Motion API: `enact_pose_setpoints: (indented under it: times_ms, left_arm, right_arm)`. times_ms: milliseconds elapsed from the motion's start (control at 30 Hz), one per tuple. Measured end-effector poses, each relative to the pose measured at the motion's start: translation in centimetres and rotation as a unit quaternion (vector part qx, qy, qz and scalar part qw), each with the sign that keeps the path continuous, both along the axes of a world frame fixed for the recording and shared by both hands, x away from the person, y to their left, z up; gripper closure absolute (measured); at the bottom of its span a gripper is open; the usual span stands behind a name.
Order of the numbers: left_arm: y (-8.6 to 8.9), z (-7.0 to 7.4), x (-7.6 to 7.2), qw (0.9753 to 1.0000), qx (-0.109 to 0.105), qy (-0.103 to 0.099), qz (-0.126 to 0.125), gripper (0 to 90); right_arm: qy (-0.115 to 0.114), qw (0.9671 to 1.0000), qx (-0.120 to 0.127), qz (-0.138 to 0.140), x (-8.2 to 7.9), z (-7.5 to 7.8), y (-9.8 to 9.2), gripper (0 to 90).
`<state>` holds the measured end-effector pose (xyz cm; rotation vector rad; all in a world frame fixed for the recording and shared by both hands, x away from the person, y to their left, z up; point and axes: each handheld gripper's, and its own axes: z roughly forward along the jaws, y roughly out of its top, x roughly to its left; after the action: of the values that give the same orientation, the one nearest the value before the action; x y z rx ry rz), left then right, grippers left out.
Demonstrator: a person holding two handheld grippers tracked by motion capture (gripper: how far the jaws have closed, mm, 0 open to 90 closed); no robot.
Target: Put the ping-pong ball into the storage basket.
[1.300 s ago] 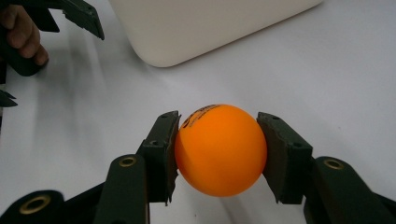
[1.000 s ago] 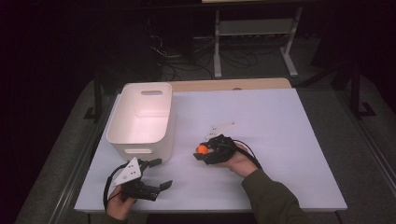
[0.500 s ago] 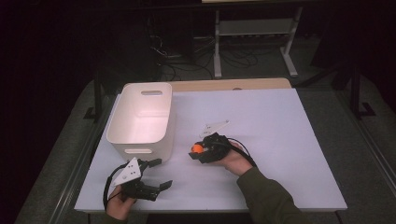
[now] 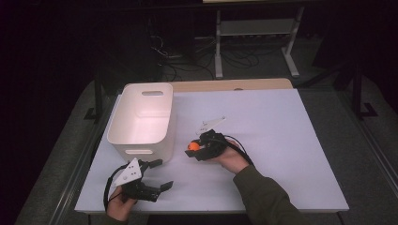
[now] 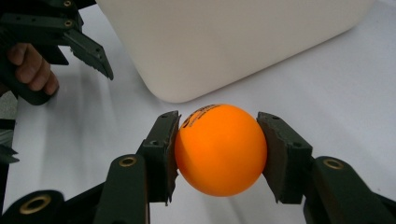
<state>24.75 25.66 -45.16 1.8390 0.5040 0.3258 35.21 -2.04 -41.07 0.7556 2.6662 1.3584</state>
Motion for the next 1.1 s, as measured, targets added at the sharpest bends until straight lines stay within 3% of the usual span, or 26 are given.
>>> enact_pose_setpoints:
  times_ms: [700,1100]
  left_arm:
    - [0.0,0.0,0.0,1.0000,0.003,-0.001,-0.001,14.0]
    - [0.0,0.0,0.0,1.0000,0.004,-0.001,-0.001,14.0]
  right_arm:
    - [-0.004,1.0000,-0.008,0.002,0.4,0.4,0.7,49.9]
    - [-0.008,1.0000,0.000,0.003,0.3,1.3,0.4,49.9]
